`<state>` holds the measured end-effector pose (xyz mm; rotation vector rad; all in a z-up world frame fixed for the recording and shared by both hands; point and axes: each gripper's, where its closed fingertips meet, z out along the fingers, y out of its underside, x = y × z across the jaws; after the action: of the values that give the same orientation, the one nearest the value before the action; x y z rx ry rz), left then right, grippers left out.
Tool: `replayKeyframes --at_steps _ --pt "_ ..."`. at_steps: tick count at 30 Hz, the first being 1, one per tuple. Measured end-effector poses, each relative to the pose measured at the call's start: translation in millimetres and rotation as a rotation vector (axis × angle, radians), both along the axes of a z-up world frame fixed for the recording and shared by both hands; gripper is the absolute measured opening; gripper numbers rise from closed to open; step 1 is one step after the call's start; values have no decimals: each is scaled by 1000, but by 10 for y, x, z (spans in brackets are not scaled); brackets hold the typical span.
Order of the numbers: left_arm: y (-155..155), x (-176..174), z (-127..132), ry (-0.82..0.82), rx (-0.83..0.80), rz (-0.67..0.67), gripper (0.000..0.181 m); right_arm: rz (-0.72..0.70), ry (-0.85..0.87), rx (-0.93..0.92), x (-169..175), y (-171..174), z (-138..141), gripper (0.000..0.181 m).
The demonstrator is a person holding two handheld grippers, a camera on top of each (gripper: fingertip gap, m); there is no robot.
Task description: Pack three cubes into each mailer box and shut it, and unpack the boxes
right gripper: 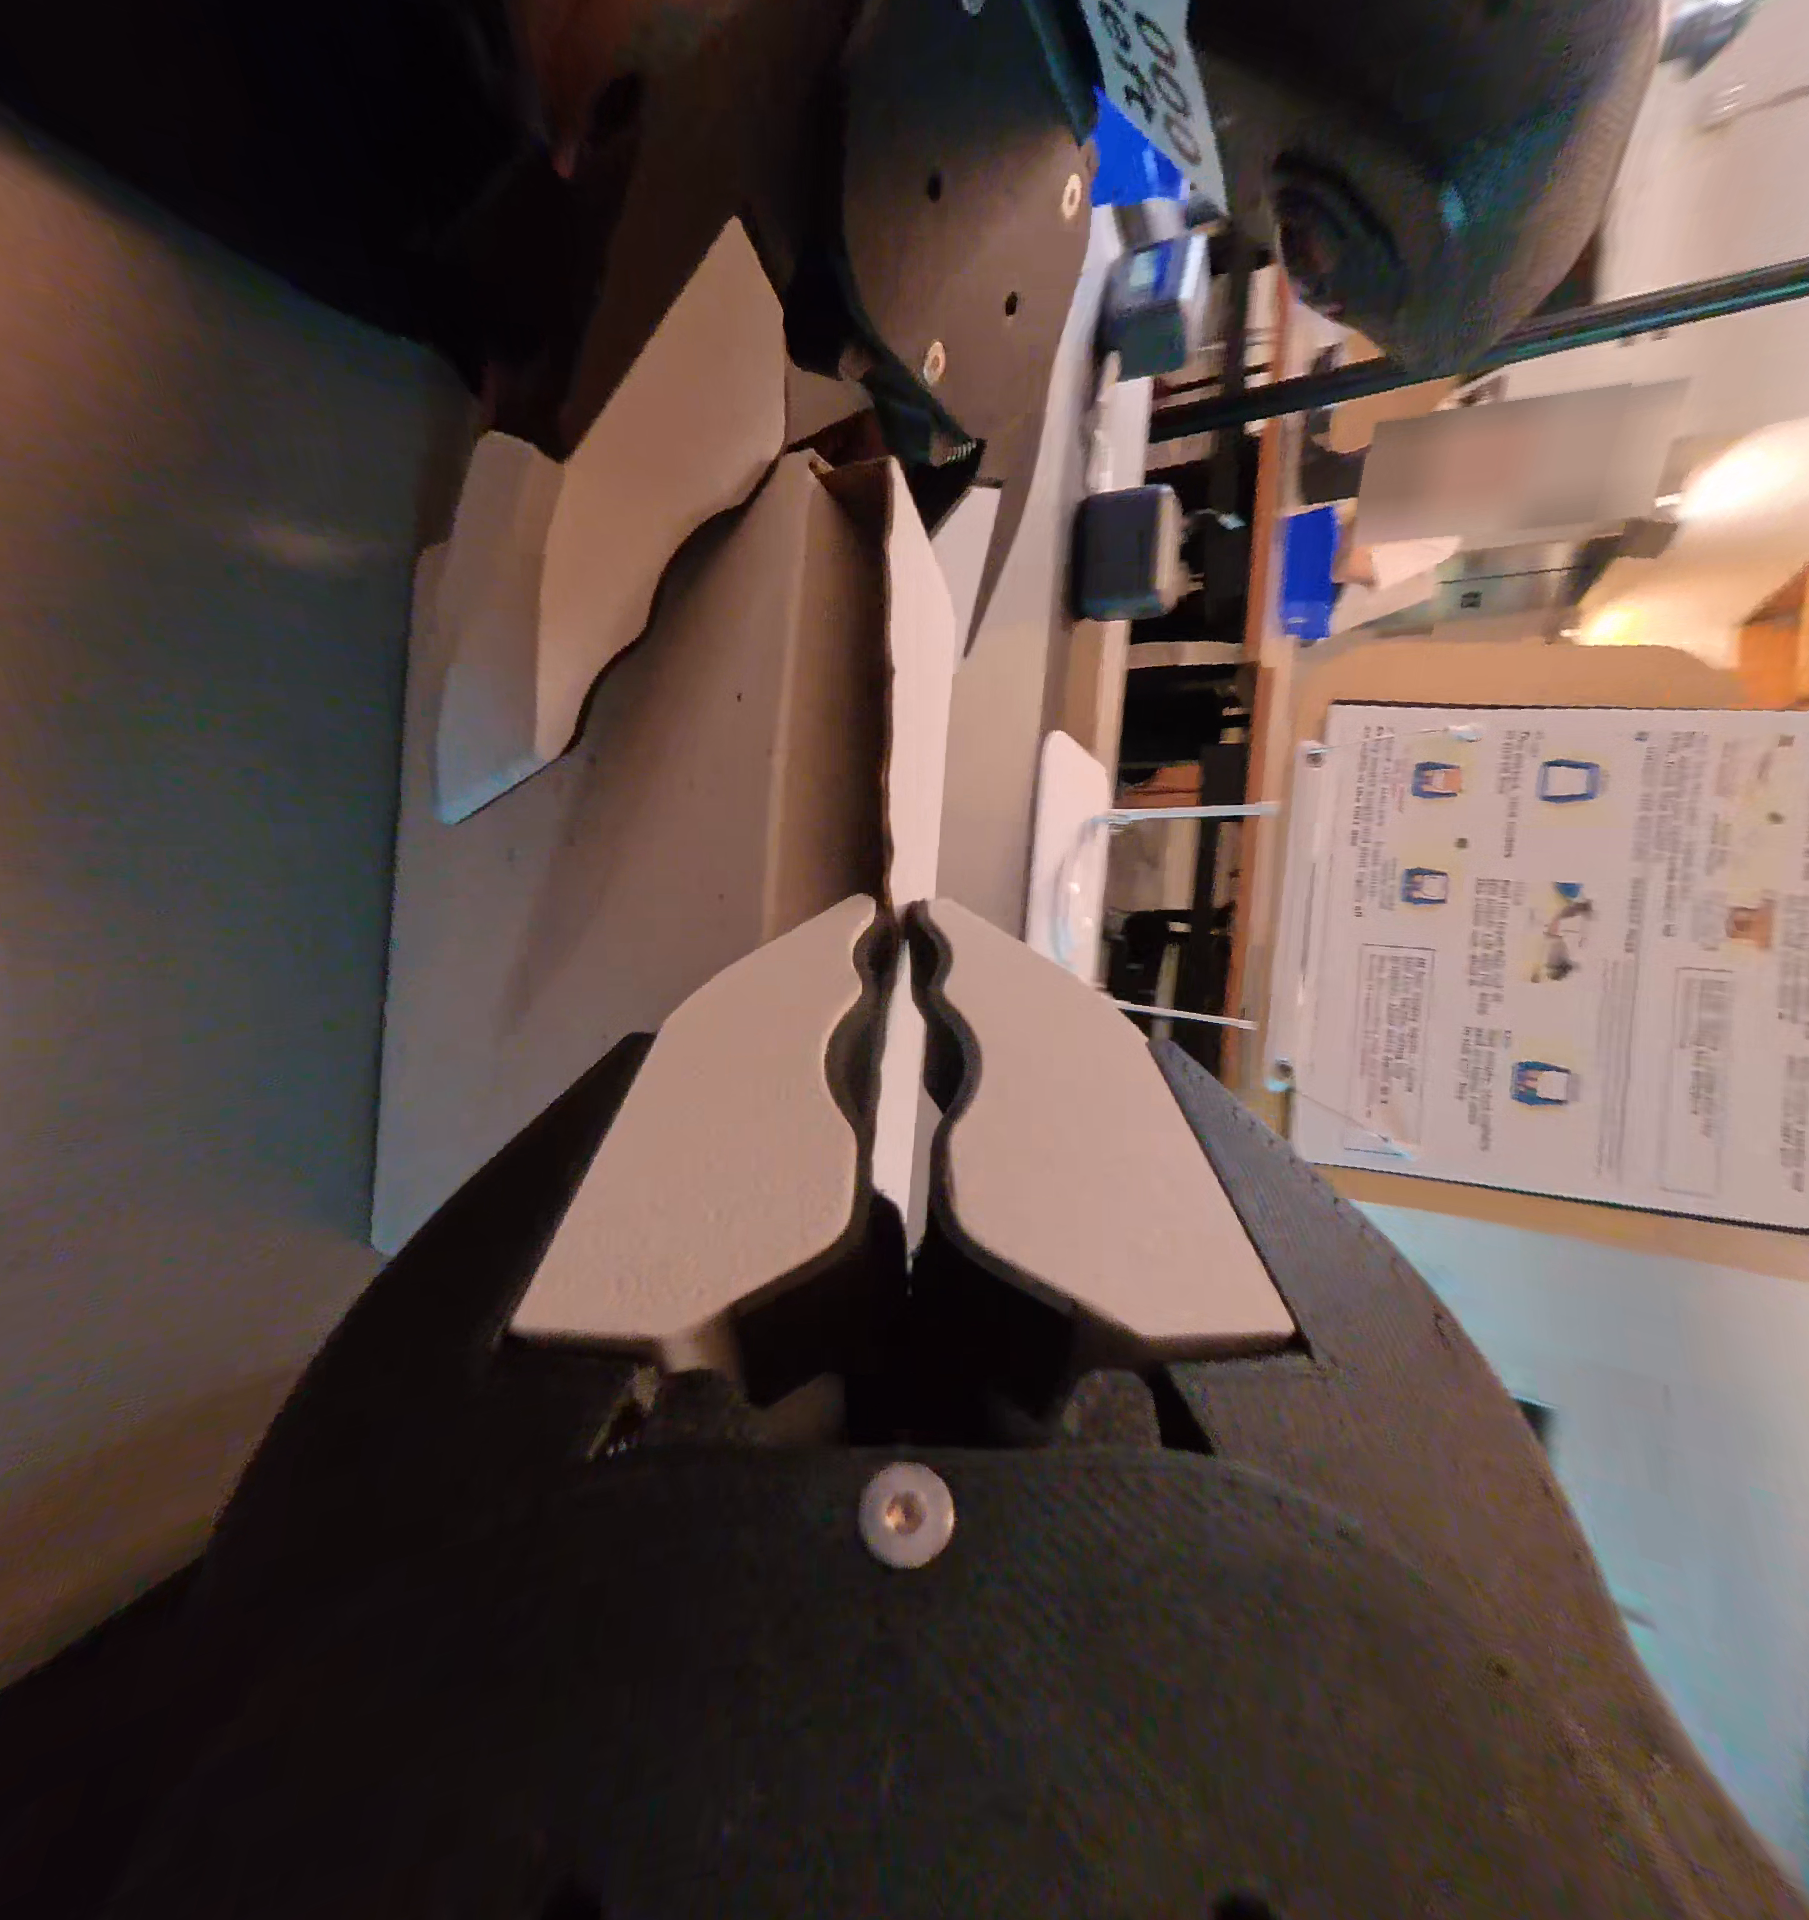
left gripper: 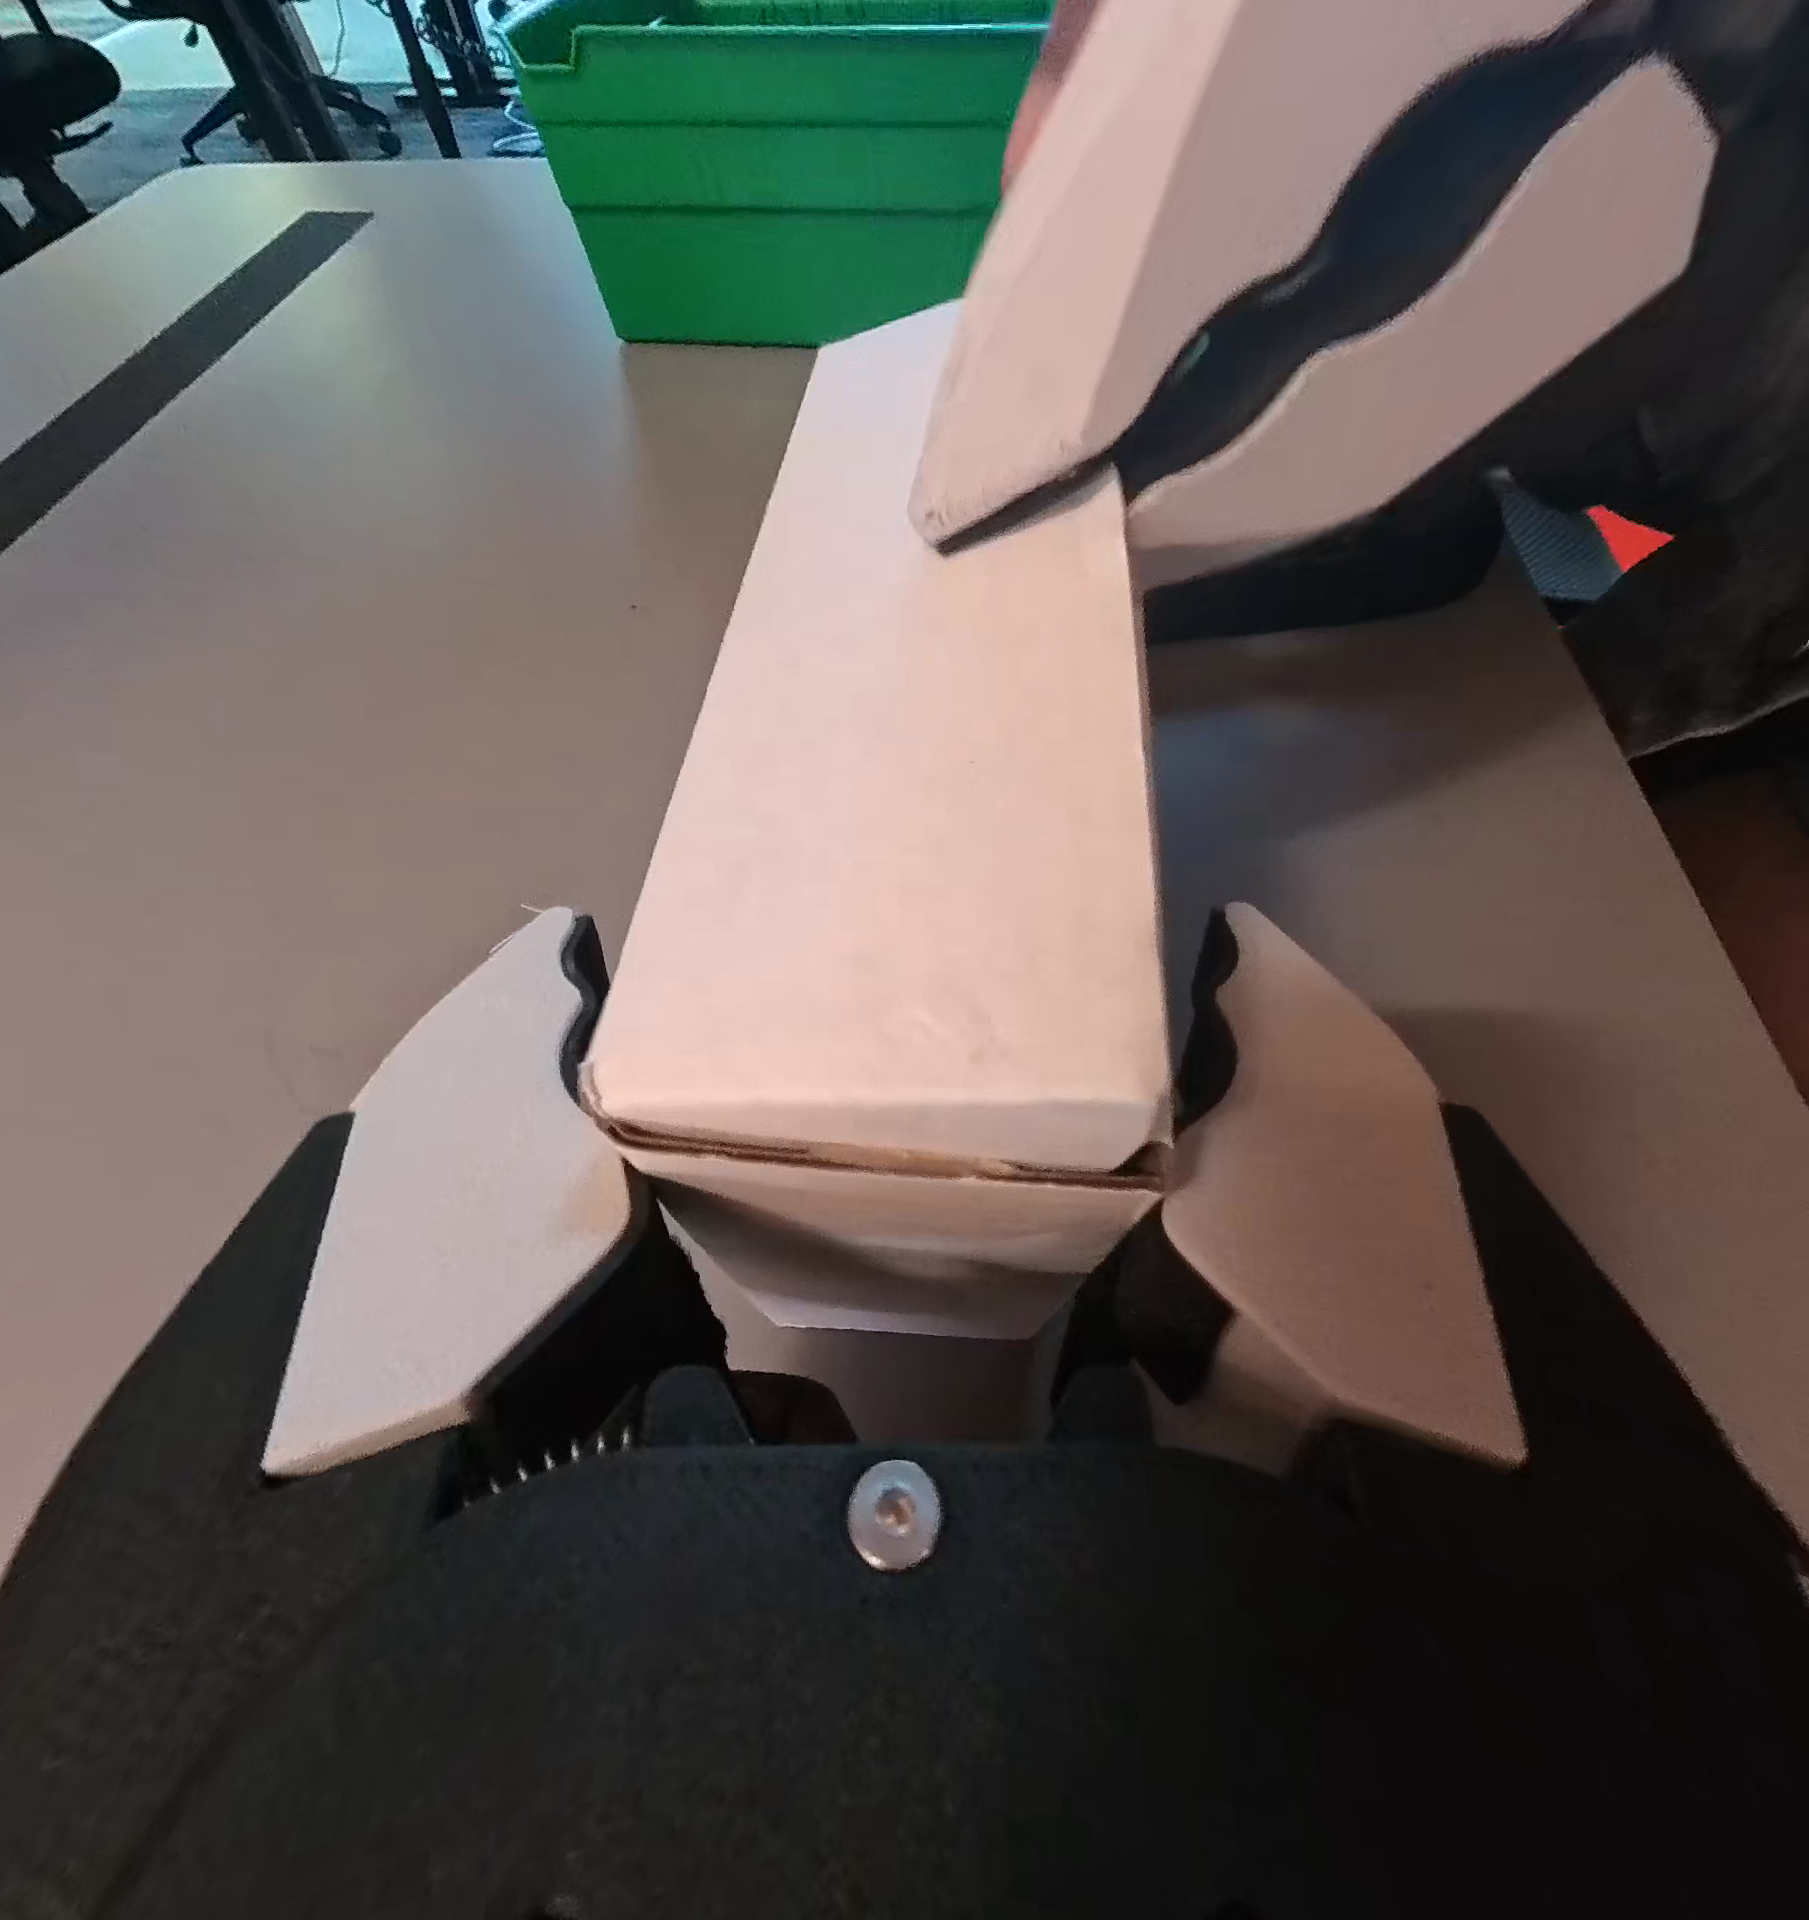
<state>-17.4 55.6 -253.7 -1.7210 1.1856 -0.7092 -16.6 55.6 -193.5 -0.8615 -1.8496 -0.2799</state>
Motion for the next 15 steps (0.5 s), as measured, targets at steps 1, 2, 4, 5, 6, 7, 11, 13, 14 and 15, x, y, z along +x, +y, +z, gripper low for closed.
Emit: replayKeyframes --at_steps 1,2,4,5,6,7,11,13,14,15 --pt "-2 -2 -3 2 -2 0 108 -5 2 -55 -6 21 39 3" --pt "-5 -3 -8 7 -3 0 108 -5 4 -120 -14 47 88 3" --pt "-3 -6 -11 11 -4 3 108 -7 -10 -325 -30 95 126 2" --pt "-1 -9 -12 11 -7 6 107 -3 -23 -415 -41 131 143 2" --pt "3 -12 -13 10 -11 8 107 3 -39 -512 -52 162 152 2" --pt "3 -11 -14 11 -12 8 107 10 -60 -608 -63 194 166 2" --pt "2 -14 -13 11 -11 9 107 86 -169 -922 -112 350 183 5" --pt "3 -17 -12 10 -11 10 107 144 -211 -1080 -137 407 163 7" --pt "2 -16 -12 11 -11 9 107 170 -228 -1187 -140 411 156 6" --pt "2 -14 -13 13 -10 8 108 179 -242 -1297 -138 423 143 5"
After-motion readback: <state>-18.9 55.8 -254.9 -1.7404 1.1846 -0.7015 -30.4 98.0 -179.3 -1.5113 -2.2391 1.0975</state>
